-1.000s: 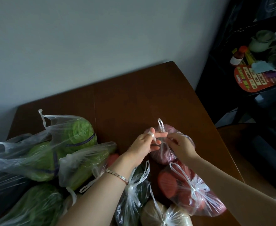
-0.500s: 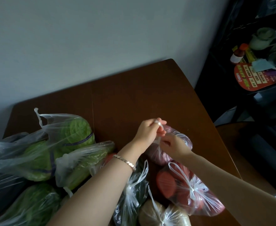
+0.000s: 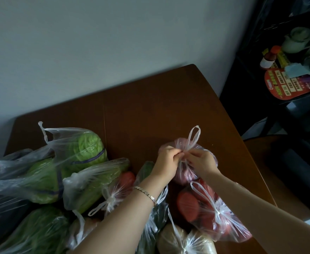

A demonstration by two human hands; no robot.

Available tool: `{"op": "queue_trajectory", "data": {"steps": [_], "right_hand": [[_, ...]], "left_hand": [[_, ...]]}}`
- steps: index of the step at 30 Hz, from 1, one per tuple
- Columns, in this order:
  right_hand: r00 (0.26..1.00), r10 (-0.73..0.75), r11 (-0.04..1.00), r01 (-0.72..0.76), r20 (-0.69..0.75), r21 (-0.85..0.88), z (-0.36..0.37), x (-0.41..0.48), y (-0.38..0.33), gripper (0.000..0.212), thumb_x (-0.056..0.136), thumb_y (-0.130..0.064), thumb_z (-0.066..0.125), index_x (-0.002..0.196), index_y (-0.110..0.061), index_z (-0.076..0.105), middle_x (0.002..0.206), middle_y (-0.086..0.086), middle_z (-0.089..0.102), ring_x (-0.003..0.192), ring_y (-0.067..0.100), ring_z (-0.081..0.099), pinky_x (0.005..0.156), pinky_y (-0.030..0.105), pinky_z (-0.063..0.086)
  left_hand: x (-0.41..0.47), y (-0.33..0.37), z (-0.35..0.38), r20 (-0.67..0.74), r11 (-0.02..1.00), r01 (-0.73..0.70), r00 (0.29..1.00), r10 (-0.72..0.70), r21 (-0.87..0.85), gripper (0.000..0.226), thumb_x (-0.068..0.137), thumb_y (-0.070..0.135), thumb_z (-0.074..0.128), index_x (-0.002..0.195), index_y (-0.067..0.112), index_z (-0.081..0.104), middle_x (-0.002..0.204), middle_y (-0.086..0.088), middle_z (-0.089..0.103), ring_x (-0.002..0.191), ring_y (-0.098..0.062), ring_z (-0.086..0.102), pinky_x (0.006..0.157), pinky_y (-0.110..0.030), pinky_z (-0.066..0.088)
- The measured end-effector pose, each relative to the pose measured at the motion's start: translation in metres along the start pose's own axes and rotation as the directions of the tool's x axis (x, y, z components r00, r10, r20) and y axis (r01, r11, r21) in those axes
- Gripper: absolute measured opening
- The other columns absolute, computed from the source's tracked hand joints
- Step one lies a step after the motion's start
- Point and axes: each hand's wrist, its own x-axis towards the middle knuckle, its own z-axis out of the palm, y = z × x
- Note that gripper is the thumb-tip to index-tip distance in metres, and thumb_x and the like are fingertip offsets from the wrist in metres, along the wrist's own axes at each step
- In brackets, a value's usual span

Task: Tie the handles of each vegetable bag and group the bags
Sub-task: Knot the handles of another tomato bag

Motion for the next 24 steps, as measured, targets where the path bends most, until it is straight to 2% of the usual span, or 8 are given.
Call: {"op": "queue_trajectory", "data": {"steps": [5, 8, 9, 11, 13, 15, 18, 24], "right_hand": [[0.994, -0.024, 0.999, 0.019, -0.107, -0.047, 0.005, -0.003, 0.002, 0.02, 0.086, -0.011, 0.059, 0.067, -0.011, 0.068, 0.053, 0.0, 0.057, 0.05, 0.011, 0.046, 0.051, 0.026, 0.035], [0.989, -0.018, 0.997, 0.007, -0.144, -0.072, 0.008, -0.001, 0.0, 0.013, 0.085, -0.015, 0.062, 0.073, -0.011, 0.068, 0.054, -0.004, 0.056, 0.046, 0.005, 0.05, 0.045, 0.014, 0.034], [0.986, -0.017, 0.997, 0.005, -0.167, -0.071, 0.009, 0.0, -0.001, 0.007, 0.082, -0.017, 0.065, 0.078, -0.012, 0.067, 0.056, -0.006, 0.057, 0.045, 0.002, 0.052, 0.043, 0.011, 0.035], [0.982, -0.013, 0.999, 0.003, -0.189, -0.054, 0.007, -0.002, -0.002, 0.017, 0.079, -0.02, 0.07, 0.088, -0.015, 0.057, 0.063, -0.004, 0.059, 0.05, 0.002, 0.053, 0.047, 0.013, 0.037], [0.991, -0.06, 0.994, 0.049, -0.123, -0.094, 0.005, -0.007, -0.002, 0.022, 0.081, -0.016, 0.068, 0.097, -0.015, 0.052, 0.069, -0.001, 0.061, 0.056, 0.007, 0.053, 0.05, 0.012, 0.038], [0.985, -0.169, 0.962, 0.157, -0.038, -0.223, 0.004, -0.013, 0.002, 0.025, 0.082, -0.007, 0.063, 0.105, -0.012, 0.058, 0.078, 0.0, 0.065, 0.068, 0.013, 0.06, 0.057, 0.007, 0.041], [0.946, -0.323, 0.84, 0.306, 0.04, -0.448, 0.002, -0.017, 0.004, 0.029, 0.081, 0.0, 0.058, 0.108, -0.005, 0.065, 0.096, 0.012, 0.068, 0.087, 0.026, 0.062, 0.068, 0.013, 0.036], [0.953, -0.28, 0.754, 0.293, 0.117, -0.588, 0.004, -0.014, -0.008, 0.022, 0.082, -0.009, 0.058, 0.102, -0.003, 0.066, 0.102, 0.018, 0.062, 0.095, 0.031, 0.058, 0.075, 0.03, 0.039]], "left_hand": [[-0.004, -0.009, 0.004, 0.038, 0.994, 0.066, 0.997, -0.063, -0.084, 0.025, 0.087, 0.016, 0.06, 0.104, -0.001, 0.068, 0.107, -0.019, 0.063, 0.099, -0.026, 0.059, 0.076, -0.014, 0.039], [-0.001, -0.008, 0.006, 0.014, 0.991, 0.09, 0.996, -0.089, -0.102, 0.023, 0.082, 0.016, 0.067, 0.097, -0.002, 0.071, 0.096, -0.018, 0.064, 0.093, -0.031, 0.062, 0.078, -0.028, 0.044], [-0.001, -0.008, 0.006, -0.007, 0.988, 0.105, 0.994, -0.106, -0.116, 0.022, 0.081, 0.015, 0.068, 0.095, -0.002, 0.071, 0.093, -0.017, 0.065, 0.091, -0.03, 0.062, 0.077, -0.028, 0.044], [-0.001, -0.008, 0.006, -0.042, 0.976, 0.149, 0.987, -0.158, -0.159, 0.022, 0.079, 0.014, 0.07, 0.095, -0.001, 0.072, 0.095, -0.016, 0.07, 0.09, -0.025, 0.064, 0.071, -0.022, 0.041], [-0.001, -0.007, 0.006, -0.027, 0.956, 0.212, 0.975, -0.222, -0.204, 0.022, 0.08, 0.015, 0.07, 0.096, 0.0, 0.071, 0.099, -0.016, 0.071, 0.087, -0.017, 0.062, 0.068, -0.018, 0.038], [0.002, -0.004, 0.003, 0.039, 0.931, 0.282, 0.959, -0.281, -0.233, 0.021, 0.08, 0.016, 0.07, 0.095, 0.002, 0.072, 0.101, -0.015, 0.071, 0.086, -0.013, 0.058, 0.068, -0.019, 0.039], [0.007, -0.003, 0.0, 0.113, 0.923, 0.328, 0.944, -0.311, -0.201, 0.024, 0.079, 0.02, 0.071, 0.096, 0.003, 0.071, 0.101, -0.014, 0.07, 0.085, -0.014, 0.057, 0.07, -0.022, 0.039], [0.006, -0.006, -0.003, 0.154, 0.924, 0.338, 0.937, -0.313, -0.18, 0.023, 0.082, 0.02, 0.069, 0.096, 0.002, 0.071, 0.101, -0.016, 0.07, 0.083, -0.014, 0.056, 0.072, -0.023, 0.038]]}}
